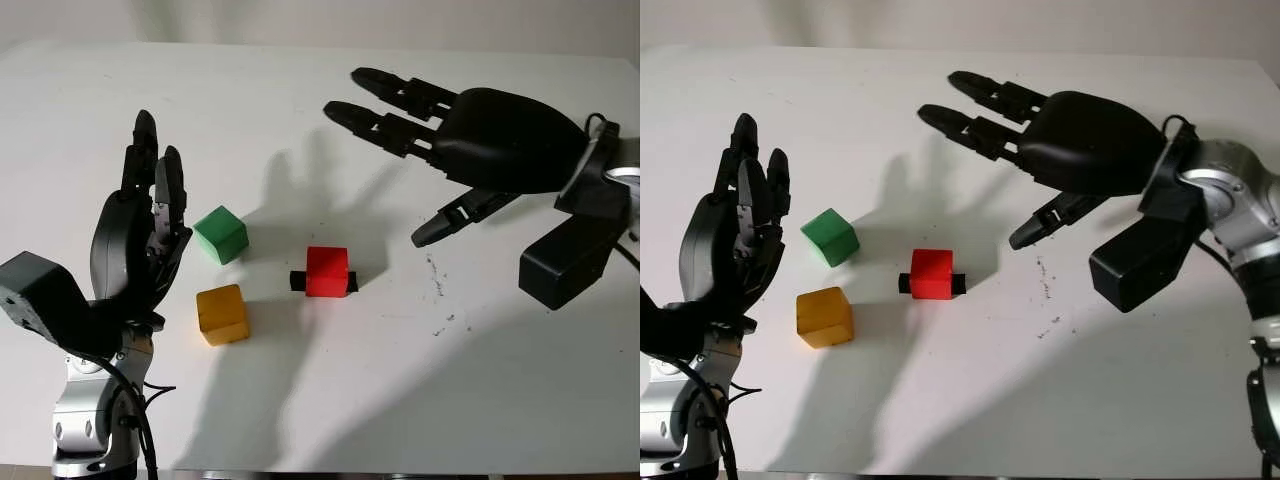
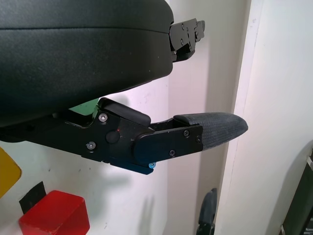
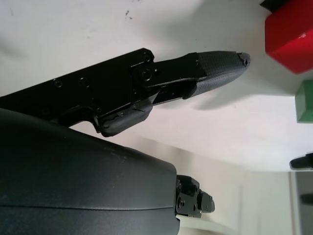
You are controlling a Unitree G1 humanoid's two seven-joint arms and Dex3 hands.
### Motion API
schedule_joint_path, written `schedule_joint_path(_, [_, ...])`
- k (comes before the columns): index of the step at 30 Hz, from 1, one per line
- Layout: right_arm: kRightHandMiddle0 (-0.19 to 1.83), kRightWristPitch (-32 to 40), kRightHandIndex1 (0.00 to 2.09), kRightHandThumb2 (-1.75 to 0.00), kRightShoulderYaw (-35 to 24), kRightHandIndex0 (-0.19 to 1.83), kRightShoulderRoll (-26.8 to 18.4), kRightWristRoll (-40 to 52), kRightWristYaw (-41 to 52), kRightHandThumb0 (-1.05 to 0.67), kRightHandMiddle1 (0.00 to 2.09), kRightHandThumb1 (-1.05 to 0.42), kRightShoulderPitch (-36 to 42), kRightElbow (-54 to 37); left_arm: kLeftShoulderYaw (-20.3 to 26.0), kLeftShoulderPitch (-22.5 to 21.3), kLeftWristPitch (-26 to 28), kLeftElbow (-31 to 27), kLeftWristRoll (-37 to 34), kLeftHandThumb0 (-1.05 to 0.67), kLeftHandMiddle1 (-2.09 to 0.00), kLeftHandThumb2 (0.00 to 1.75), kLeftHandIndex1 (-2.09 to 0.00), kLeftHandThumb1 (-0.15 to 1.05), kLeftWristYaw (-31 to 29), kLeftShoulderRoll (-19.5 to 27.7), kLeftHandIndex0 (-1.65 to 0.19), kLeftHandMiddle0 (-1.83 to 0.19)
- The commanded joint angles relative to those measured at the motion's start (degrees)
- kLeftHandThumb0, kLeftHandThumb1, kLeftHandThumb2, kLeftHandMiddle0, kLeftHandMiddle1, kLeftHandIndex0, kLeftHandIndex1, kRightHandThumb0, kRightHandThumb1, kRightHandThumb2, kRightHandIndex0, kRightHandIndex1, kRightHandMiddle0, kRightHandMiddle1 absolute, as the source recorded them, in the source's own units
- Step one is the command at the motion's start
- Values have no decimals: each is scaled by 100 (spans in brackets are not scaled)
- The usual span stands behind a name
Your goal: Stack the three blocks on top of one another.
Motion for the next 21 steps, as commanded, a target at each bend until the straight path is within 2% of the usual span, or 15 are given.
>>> schedule_joint_path(1, [-6,378,5,-41,-284,-14,258,471,-29,-80,7,-105,442,-181,31,3,58,-123,-34,-72,0,57,0,105,8,61,19,19])
schedule_joint_path(2, [-9,682,4,-44,-378,-16,421,809,58,-80,6,-105,657,-279,33,-3,82,-133,-29,-73,0,57,0,105,18,67,19,19])
schedule_joint_path(4, [-16,1757,1,-53,-579,-19,953,1629,216,-80,2,-105,1237,-769,42,-16,118,-144,-30,-73,0,56,0,105,7,96,19,19])
schedule_joint_path(7, [-19,2970,0,-58,-717,-19,1482,2345,380,-80,0,-105,1787,-1449,60,-13,134,-148,-58,-73,0,57,0,105,-37,136,19,19])
schedule_joint_path(13, [-19,5290,0,-69,-1041,-19,2583,3177,-78,-80,0,-105,2568,-2717,127,24,208,-228,-146,-71,0,56,0,105,-100,252,19,19])
schedule_joint_path(17, [-19,6002,0,-72,-1396,-19,3339,3839,-480,-71,0,-105,2871,-3130,184,54,220,-284,-186,-68,0,58,0,105,-264,404,19,19])
schedule_joint_path(21, [-19,6425,0,-77,-1572,-19,3633,4099,-665,-68,0,-105,3059,-3418,332,16,229,-336,-320,-70,-3,55,0,105,-609,743,19,18])
